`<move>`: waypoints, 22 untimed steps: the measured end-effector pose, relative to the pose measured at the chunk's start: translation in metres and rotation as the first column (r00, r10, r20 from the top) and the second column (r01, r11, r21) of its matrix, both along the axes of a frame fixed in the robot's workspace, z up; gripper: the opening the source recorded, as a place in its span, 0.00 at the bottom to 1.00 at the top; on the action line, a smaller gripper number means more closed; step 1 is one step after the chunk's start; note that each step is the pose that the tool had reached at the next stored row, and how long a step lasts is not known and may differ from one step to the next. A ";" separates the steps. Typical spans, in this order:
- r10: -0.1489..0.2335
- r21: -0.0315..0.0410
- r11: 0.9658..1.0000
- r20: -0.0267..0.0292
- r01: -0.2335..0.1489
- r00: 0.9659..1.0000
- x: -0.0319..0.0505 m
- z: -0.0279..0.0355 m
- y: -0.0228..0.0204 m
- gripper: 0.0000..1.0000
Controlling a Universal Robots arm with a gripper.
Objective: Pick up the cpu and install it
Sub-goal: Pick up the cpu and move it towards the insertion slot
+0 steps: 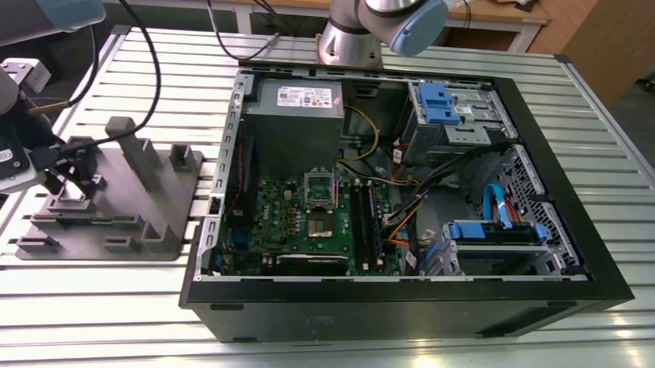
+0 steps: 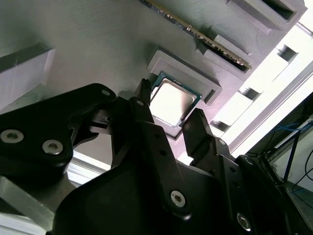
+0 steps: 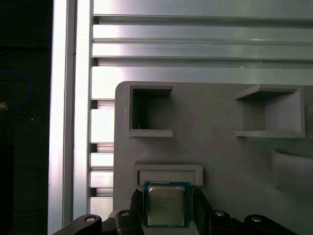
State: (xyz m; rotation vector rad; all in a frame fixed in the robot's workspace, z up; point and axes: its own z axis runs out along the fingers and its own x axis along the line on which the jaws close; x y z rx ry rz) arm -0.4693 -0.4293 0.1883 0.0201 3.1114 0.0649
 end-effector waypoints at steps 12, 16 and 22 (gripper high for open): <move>0.003 0.000 1.000 0.000 -0.003 1.000 0.0000 -0.0032 0.0003 0.53; 0.003 0.000 1.000 0.000 -0.003 1.000 0.0000 -0.0043 0.0003 0.53; 0.003 0.000 1.000 0.000 -0.003 1.000 0.0000 -0.0047 0.0003 0.53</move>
